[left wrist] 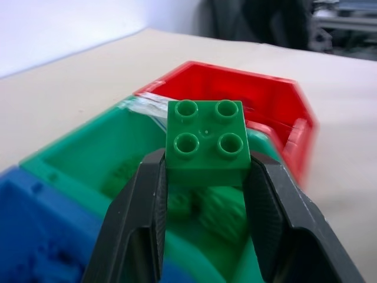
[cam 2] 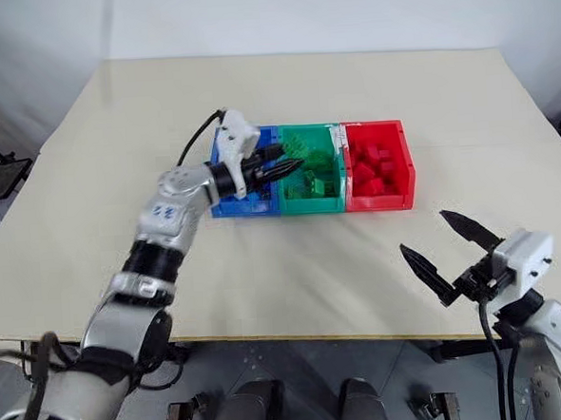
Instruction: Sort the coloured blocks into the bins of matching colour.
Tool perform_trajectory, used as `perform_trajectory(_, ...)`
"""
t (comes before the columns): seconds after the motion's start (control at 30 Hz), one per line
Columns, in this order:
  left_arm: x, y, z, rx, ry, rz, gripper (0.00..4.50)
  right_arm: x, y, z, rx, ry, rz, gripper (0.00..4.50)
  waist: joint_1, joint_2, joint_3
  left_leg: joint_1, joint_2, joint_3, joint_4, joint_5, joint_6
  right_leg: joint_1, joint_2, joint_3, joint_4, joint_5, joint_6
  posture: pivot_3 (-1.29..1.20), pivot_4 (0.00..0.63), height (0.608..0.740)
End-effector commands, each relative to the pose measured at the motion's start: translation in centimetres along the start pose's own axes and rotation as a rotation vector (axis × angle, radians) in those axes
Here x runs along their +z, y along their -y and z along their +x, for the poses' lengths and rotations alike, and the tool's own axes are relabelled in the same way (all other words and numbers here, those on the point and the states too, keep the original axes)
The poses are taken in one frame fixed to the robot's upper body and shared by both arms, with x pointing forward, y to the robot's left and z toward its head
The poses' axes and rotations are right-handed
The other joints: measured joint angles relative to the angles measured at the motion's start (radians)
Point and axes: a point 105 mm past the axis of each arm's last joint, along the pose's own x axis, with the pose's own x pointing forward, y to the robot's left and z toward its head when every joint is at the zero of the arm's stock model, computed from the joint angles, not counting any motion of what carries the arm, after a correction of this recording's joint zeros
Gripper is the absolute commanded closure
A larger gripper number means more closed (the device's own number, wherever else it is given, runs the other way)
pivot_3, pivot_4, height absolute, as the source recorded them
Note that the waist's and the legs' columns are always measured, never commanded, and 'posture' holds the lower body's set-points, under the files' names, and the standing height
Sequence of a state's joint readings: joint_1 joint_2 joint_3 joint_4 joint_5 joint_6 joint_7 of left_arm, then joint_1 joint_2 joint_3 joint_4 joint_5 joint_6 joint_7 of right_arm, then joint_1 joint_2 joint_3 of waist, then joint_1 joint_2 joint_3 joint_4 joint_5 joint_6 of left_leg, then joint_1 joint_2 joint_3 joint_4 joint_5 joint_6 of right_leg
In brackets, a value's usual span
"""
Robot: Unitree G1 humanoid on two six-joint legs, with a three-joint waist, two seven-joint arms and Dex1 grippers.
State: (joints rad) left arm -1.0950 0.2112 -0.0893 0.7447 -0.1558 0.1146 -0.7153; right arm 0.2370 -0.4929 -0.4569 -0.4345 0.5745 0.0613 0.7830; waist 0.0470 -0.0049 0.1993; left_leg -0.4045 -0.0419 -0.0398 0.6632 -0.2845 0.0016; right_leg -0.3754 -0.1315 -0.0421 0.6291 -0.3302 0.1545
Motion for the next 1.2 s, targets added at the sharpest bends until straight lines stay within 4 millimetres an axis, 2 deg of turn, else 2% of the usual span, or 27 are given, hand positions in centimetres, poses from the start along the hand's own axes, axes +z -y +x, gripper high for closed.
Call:
perform_trajectory(0.03, 0.2, -0.6, 1.0, 0.020, -0.014, 0.013, 3.03, 1.5, -0.2, -0.6, -0.042, 0.044, -0.059, 0.00, -0.006, 0.000, 0.000, 0.000, 0.000, 0.000, 0.000, 0.000, 0.000, 0.000, 0.000, 0.000, 0.000, 0.000, 0.000, 0.00, 0.150, 0.740)
perform_trajectory(0.1, 0.5, -1.1, 1.0, 0.033, -0.002, 0.008, 2.31, 1.5, -0.5, -0.7, -0.050, 0.045, -0.061, 0.00, -0.014, 0.000, 0.000, 0.000, 0.000, 0.000, -0.001, 0.000, 0.000, 0.000, 0.000, 0.000, 0.000, 0.000, 0.000, 0.00, 0.150, 0.740)
perform_trajectory(0.23, 1.3, -1.3, 0.6, 0.001, 0.029, 0.023, 1.14, 1.5, -0.7, -0.7, -0.054, 0.048, -0.056, 0.00, -0.024, 0.000, 0.000, 0.000, 0.000, 0.000, -0.001, 0.000, 0.000, 0.000, 0.000, 0.000, 0.000, 0.000, 0.000, 0.00, 0.150, 0.740)
perform_trajectory(0.3, 1.2, -1.2, -0.7, -0.054, 0.040, 0.055, 0.54, 1.3, -0.9, -0.3, -0.027, 0.046, -0.044, 0.00, -0.025, 0.000, 0.000, 0.000, 0.001, 0.000, -0.001, 0.000, 0.000, -0.001, 0.000, 0.000, 0.001, 0.000, 0.000, 0.00, 0.150, 0.740)
perform_trajectory(0.33, 0.8, -1.4, -2.0, -0.079, 0.027, 0.081, 0.23, 1.1, -1.0, 0.0, -0.001, 0.046, -0.039, 0.00, -0.029, 0.000, 0.000, 0.000, 0.001, 0.000, -0.001, 0.000, 0.000, -0.001, 0.000, 0.000, 0.000, 0.000, 0.000, 0.00, 0.150, 0.740)
perform_trajectory(0.4, 0.1, -1.7, -4.8, -0.116, 0.004, 0.121, 0.23, 1.0, -1.1, 0.7, 0.044, 0.047, -0.031, 0.00, -0.045, 0.000, 0.000, 0.001, 0.001, 0.001, -0.002, 0.000, 0.000, -0.001, 0.001, 0.001, 0.001, 0.000, 0.000, 0.00, 0.150, 0.740)
perform_trajectory(0.47, -0.5, -2.2, -9.2, -0.115, -0.021, 0.164, 0.23, 0.8, -1.1, 1.8, 0.124, 0.039, -0.027, 0.00, -0.054, 0.001, -0.001, 0.002, 0.002, 0.002, -0.003, 0.000, 0.000, -0.001, 0.001, 0.002, 0.001, 0.000, 0.000, 0.00, 0.150, 0.740)
perform_trajectory(0.6, -1.2, -1.9, -15.0, -0.090, -0.087, 0.241, 0.23, 0.3, -1.2, 3.1, 0.241, 0.027, -0.019, 0.00, -0.058, 0.001, -0.001, 0.003, 0.007, 0.000, -0.004, 0.001, -0.001, -0.001, 0.001, 0.002, 0.001, 0.000, 0.000, 0.00, 0.150, 0.740)
perform_trajectory(0.63, -1.4, -1.8, -15.9, -0.081, -0.101, 0.255, 0.23, 0.2, -1.2, 3.3, 0.259, 0.026, -0.017, 0.00, -0.054, 0.001, -0.001, 0.002, 0.007, -0.001, -0.004, 0.001, -0.001, -0.001, 0.001, 0.002, 0.000, 0.000, 0.000, 0.00, 0.150, 0.740)
perform_trajectory(0.7, -2.2, -1.3, -19.1, -0.024, -0.123, 0.251, 0.23, -0.2, -1.3, 4.3, 0.331, 0.021, -0.015, 0.00, -0.045, 0.001, -0.001, 0.002, 0.005, -0.002, -0.002, 0.001, 0.000, 0.000, -0.001, 0.002, 0.000, 0.000, 0.000, 0.00, 0.150, 0.740)
perform_trajectory(0.77, -3.2, 0.0, -22.5, 0.047, -0.142, 0.215, 0.23, -0.8, -1.5, 5.5, 0.419, 0.014, -0.016, 0.00, -0.049, 0.003, -0.001, 0.002, 0.005, -0.002, -0.002, 0.000, 0.001, 0.001, -0.002, 0.003, 0.000, 0.000, 0.000, 0.00, 0.150, 0.740)
perform_trajectory(0.8, -3.6, 0.8, -23.7, 0.073, -0.159, 0.206, 0.23, -0.9, -1.6, 6.0, 0.449, 0.015, -0.014, 0.00, -0.051, 0.003, -0.001, 0.002, 0.005, -0.001, -0.002, 0.000, 0.001, 0.001, -0.003, 0.004, 0.000, 0.001, 0.000, 0.00, 0.150, 0.740)
perform_trajectory(0.97, -5.4, 3.4, -26.6, 0.194, -0.227, 0.148, 0.23, -1.9, -2.0, 7.3, 0.586, -0.006, -0.018, 0.00, -0.031, 0.003, -0.001, 0.001, 0.005, -0.005, -0.001, 0.000, 0.000, 0.000, -0.003, 0.002, -0.003, 0.000, -0.001, 0.00, 0.150, 0.740)
perform_trajectory(1.07, -5.9, 4.6, -26.7, 0.230, -0.245, 0.118, 0.23, -2.2, -1.5, 8.0, 0.599, -0.003, -0.017, 0.00, -0.023, 0.003, -0.001, 0.002, 0.005, -0.004, -0.001, 0.000, 0.000, 0.000, -0.004, 0.003, -0.003, 0.000, -0.001, 0.00, 0.150, 0.740)
perform_trajectory(1.2, -5.3, 4.1, -26.0, 0.304, -0.203, 0.098, 0.23, -2.4, -0.8, 8.2, 0.569, 0.002, -0.019, 0.00, -0.021, 0.003, -0.001, 0.002, 0.005, -0.005, -0.001, -0.001, 0.000, 0.000, -0.004, 0.002, -0.002, 0.000, -0.001, 0.00, 0.150, 0.740)
